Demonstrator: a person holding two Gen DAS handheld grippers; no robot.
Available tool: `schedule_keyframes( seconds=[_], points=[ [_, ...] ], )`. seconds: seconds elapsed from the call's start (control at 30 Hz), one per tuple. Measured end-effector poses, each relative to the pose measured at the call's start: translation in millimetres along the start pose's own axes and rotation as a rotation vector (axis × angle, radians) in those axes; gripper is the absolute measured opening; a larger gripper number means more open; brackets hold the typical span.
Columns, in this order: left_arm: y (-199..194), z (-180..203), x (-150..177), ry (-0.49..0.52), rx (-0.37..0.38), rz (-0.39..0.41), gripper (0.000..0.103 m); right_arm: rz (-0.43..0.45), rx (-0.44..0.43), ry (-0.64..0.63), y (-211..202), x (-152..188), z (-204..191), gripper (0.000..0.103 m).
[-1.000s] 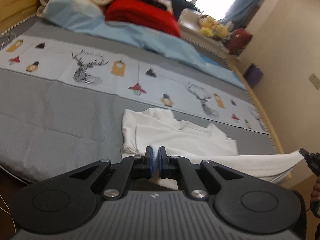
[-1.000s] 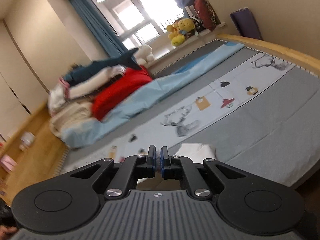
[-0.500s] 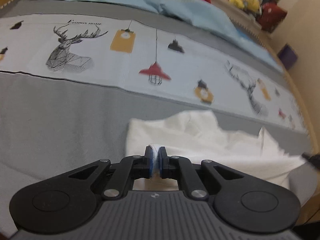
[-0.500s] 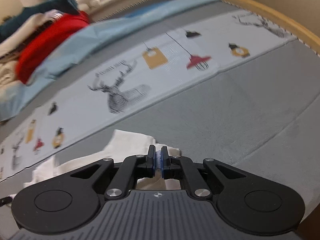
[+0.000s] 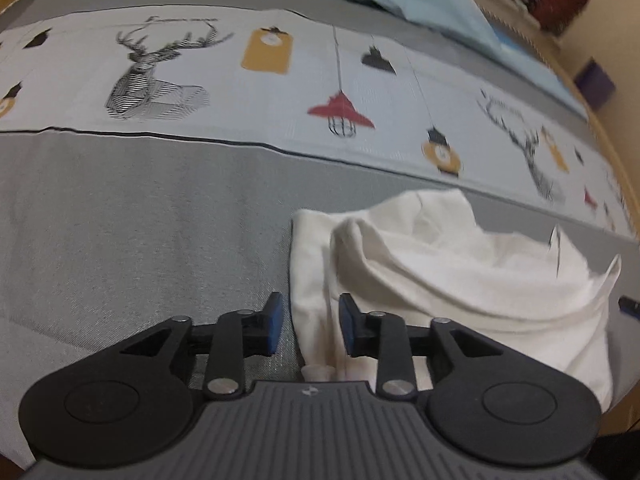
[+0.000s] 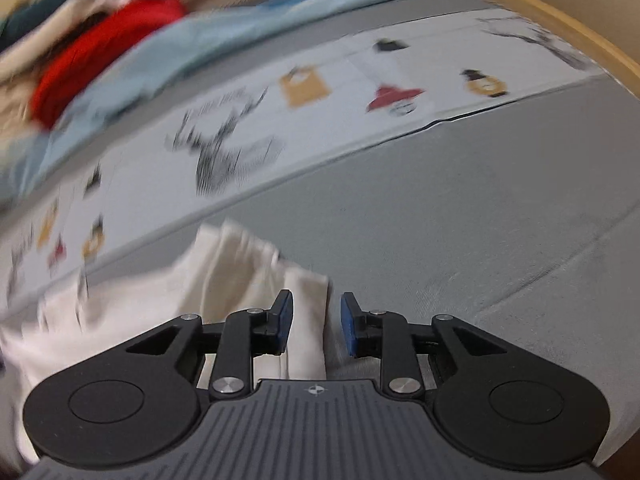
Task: Fold small clothes
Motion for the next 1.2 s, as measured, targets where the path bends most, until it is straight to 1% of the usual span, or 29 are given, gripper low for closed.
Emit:
schedule_keyframes(
  seconds=[0.03,0.07,0.1,0.17,0.33,0.47,0.57,0.7,0.87,1.0,1.07,1.13,1.2],
  points=[
    [3.8,2.9,-0.8,0.011,-0.008,-0.007,0.036,-0.009,0.002,-0.035,2.6,2.2,-4.6,0.028],
    [6.6,4.8,-0.9,0.018,-0.013,-0.009,0.036,-0.013,-0.003,-0.061,5.4,3.3,-9.8,0.030],
    [9.4,6.9,-2.0,0.023,-0.017,-0.008,0.036,-0.015,-0.010,-0.076,7.6,3.4,-14.6,0.036],
    [14.9,10.7,-5.9,0.027,-0.019,-0.002,0.036,-0.025,-0.006,-0.103,14.7,2.6,-23.8,0.039],
    [29.6,17.6,-16.9,0.031,-0.035,-0.002,0.036,-0.012,0.024,-0.174,26.5,-5.2,-39.9,0.039],
    [36.1,23.0,-25.5,0.024,-0.014,0.007,0.036,0.009,0.047,-0.203,38.8,-12.2,-48.9,0.039],
    [39.5,27.5,-31.1,0.023,0.007,0.023,0.036,0.032,0.058,-0.196,46.1,-18.1,-50.8,0.039],
    [49.5,31.1,-36.1,0.027,0.010,0.013,0.036,0.034,0.033,-0.176,55.4,-23.4,-51.4,0.039],
    [58.2,30.9,-39.8,0.024,0.011,0.006,0.036,0.037,-0.005,-0.202,61.2,-25.1,-61.1,0.039],
    [61.6,31.9,-38.6,0.043,0.008,0.003,0.036,0.032,-0.003,-0.218,65.3,-24.3,-64.1,0.039],
    [63.3,31.4,-38.3,0.044,0.005,0.001,0.036,0.035,-0.002,-0.217,65.9,-24.1,-63.2,0.037],
    [64.6,31.2,-38.0,0.042,0.005,0.001,0.036,0.036,0.008,-0.219,65.9,-23.5,-62.1,0.031],
    [65.8,32.9,-37.2,0.053,0.002,0.002,0.034,0.035,0.006,-0.214,66.1,-22.9,-61.2,0.017]
  ],
)
Point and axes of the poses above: each gripper's, at about its wrist camera, not at the fingertips, and y roughly the way its jaws point, z to its right, x to its underside, the point moved 1 cm from there along y, roughly the way its jaws point, and after that the axes turned 3 degrees about -y, right-handed, at the moved point
